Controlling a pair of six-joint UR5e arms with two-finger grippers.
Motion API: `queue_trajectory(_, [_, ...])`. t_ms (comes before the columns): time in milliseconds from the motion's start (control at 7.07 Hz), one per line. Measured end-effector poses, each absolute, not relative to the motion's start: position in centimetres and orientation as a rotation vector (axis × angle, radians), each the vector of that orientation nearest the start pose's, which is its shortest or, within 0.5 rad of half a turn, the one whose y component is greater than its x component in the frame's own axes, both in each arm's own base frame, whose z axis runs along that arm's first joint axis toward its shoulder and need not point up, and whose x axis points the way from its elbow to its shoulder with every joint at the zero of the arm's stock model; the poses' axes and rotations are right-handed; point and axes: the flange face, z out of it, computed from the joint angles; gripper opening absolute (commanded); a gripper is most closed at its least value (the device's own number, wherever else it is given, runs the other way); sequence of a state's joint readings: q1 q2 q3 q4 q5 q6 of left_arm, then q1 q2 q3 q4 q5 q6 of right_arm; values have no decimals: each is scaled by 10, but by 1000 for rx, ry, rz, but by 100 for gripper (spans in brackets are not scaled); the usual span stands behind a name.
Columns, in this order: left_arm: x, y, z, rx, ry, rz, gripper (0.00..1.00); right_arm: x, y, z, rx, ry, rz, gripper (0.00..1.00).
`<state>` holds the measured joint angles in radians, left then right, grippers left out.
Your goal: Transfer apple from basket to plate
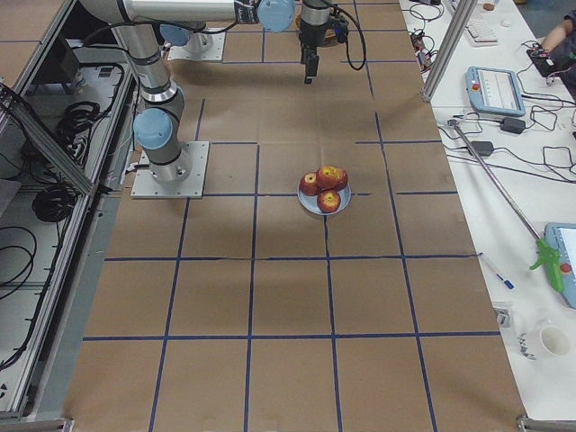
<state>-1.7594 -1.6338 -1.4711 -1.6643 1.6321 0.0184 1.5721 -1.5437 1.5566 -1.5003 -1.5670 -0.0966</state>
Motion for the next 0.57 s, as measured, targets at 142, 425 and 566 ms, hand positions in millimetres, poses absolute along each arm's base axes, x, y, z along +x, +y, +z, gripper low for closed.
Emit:
queue_trajectory(142, [-221, -480, 496, 320, 3058, 79, 99, 138, -495, 473, -152, 3125, 134, 100])
queue_trajectory(425, [-221, -479, 496, 321, 3058, 82, 99, 137, -496, 471, -158, 3125, 134, 100])
queue_trajectory(566, [-221, -479, 496, 321, 3059, 83, 99, 136, -496, 471, -164, 3125, 134, 100])
